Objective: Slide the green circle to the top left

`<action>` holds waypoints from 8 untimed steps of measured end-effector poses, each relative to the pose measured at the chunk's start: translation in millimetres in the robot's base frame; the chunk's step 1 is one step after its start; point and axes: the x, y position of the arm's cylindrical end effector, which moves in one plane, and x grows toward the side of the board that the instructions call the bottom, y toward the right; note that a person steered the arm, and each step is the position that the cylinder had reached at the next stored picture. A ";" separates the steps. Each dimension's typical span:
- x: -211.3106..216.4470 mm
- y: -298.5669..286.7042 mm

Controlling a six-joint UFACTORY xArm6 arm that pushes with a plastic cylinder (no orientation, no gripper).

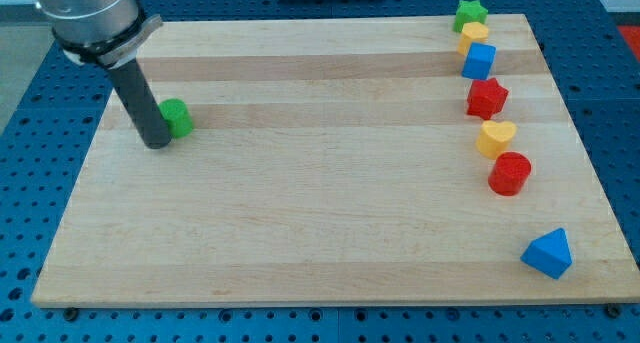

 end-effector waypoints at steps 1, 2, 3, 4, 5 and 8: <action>-22.2 16.5; -61.7 9.2; -49.1 22.2; -56.4 48.2; -94.0 33.8; -147.9 -5.4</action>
